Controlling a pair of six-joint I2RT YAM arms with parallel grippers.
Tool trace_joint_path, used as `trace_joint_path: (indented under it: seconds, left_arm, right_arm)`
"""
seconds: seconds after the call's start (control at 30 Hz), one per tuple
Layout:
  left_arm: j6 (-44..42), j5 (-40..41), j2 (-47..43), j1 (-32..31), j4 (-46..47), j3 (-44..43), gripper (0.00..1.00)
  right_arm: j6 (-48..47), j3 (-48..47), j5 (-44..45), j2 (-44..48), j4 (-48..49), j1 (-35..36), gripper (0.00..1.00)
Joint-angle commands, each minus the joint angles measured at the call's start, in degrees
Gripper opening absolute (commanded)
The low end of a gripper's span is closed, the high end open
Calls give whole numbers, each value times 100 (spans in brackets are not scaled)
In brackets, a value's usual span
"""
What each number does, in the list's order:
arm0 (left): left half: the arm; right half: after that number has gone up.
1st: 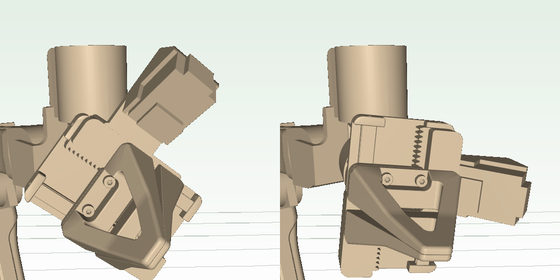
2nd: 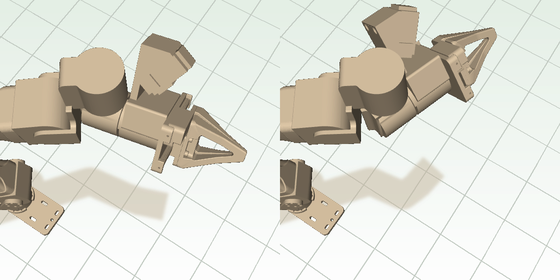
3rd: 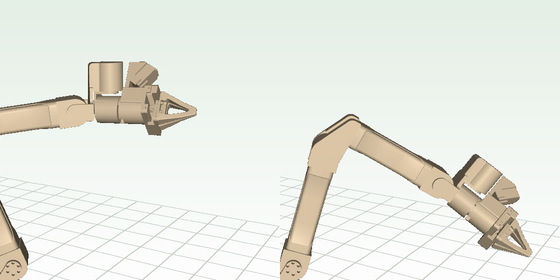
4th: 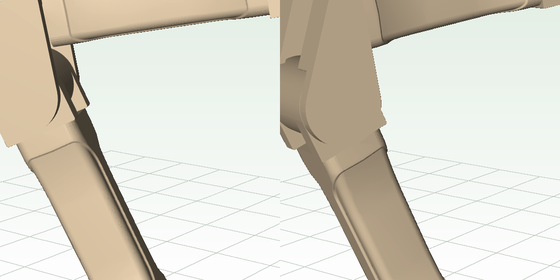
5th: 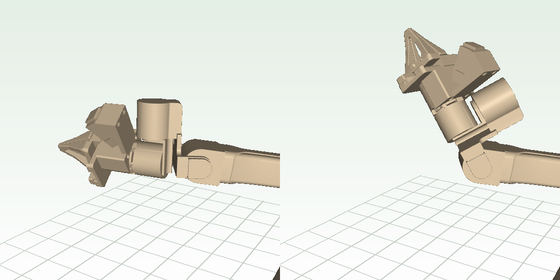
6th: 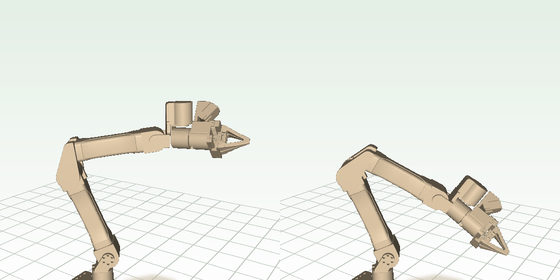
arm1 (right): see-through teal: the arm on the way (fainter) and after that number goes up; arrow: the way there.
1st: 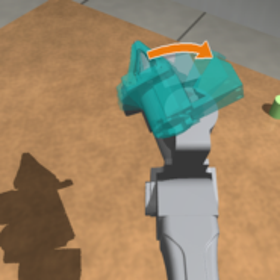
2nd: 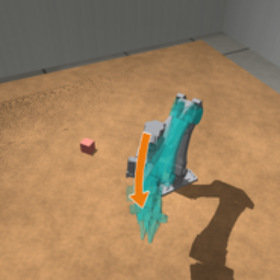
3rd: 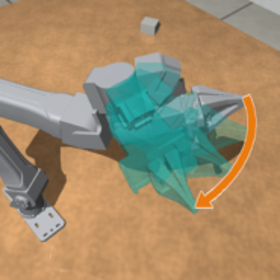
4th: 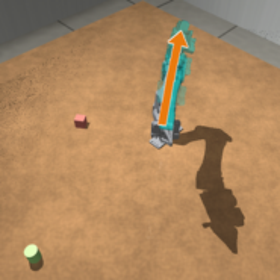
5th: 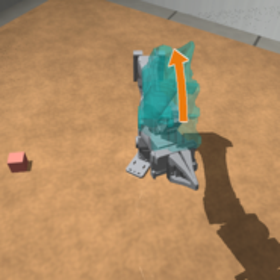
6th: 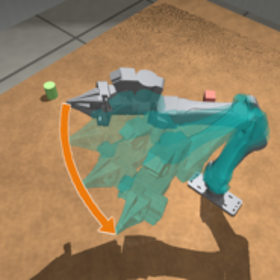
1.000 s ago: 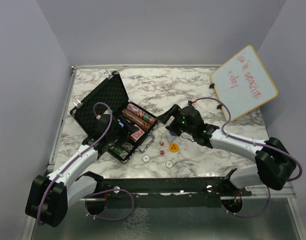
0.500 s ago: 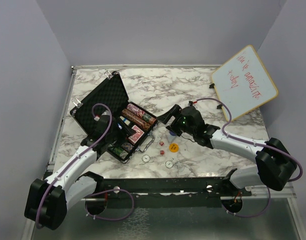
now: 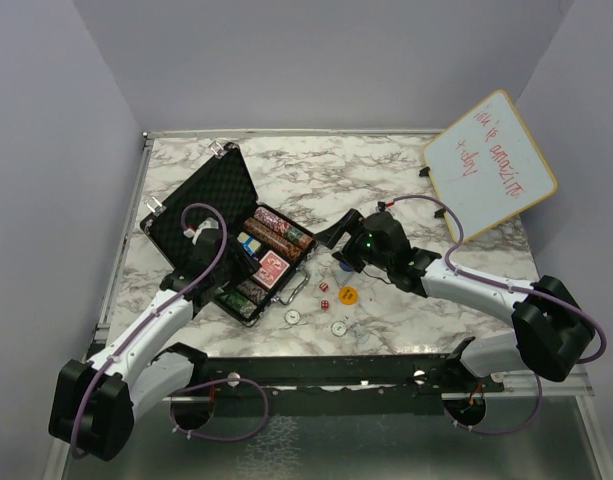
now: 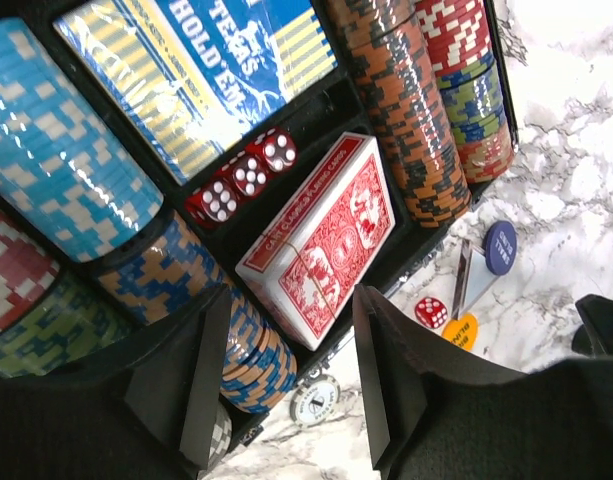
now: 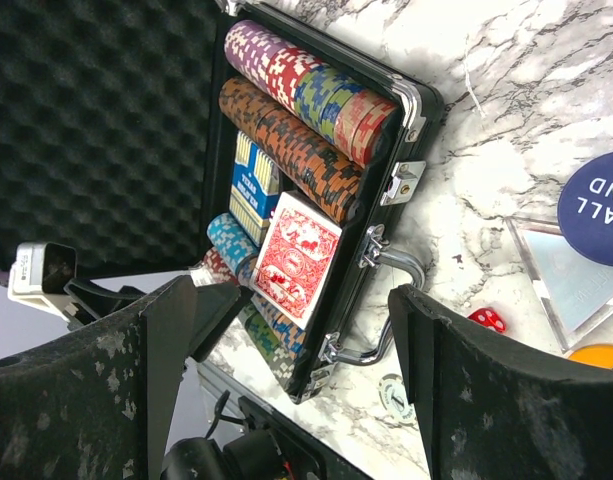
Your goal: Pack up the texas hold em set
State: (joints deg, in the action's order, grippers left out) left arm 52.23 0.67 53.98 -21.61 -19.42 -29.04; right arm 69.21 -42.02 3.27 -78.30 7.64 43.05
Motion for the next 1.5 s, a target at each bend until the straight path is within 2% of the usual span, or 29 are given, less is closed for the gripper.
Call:
trace_joint_path:
  seconds: [0.0, 0.23, 0.33, 0.67, 0.73, 0.87, 1.0, 1.17, 1.3, 1.4, 1.47]
  left_arm:
    - [-436, 386, 275, -13, 32, -304, 58]
    - [-807, 150, 812, -9, 305, -368, 59]
    - [-1006, -42, 971, -5, 517, -439, 57]
    - [-774, -1641, 1586, -10, 1146, -489, 51]
    - [-830, -1526, 1618, -10, 1071, -560, 52]
    - [-1048, -599, 1499, -10, 515, -777, 67]
    - [-1206, -165, 1213, -10, 256, -921, 71]
    - [-1217, 43, 1084, -10, 10, -960, 57]
    - [-1090, -481, 1170, -15, 295, -761, 44]
    - [-963, -942, 1253, -16, 560, -613, 42]
    - [-929, -967, 1243, -19, 591, -592, 42]
  right_arm:
    - [-120, -8, -130, 36, 29, -24, 84]
    - [-191, 7, -103, 18, 8, -42, 83]
    - [-220, 29, -106, 21, 4, -66, 84]
    - [-235, 100, -53, 79, -19, -137, 83]
    - [-234, 146, -10, 137, -39, -144, 83]
    - [-315, 206, 89, 286, -76, -182, 83]
    - [-901, 124, 312, 393, -204, -188, 83]
    - [-2518, -690, 823, 219, -1444, -188, 80]
    - [-3409, -982, 679, -58, -1830, -183, 75]
    - [-3777, -1154, 211, -354, -1957, -171, 68]
    - [-3940, -1295, 104, -619, -2114, -49, 60]
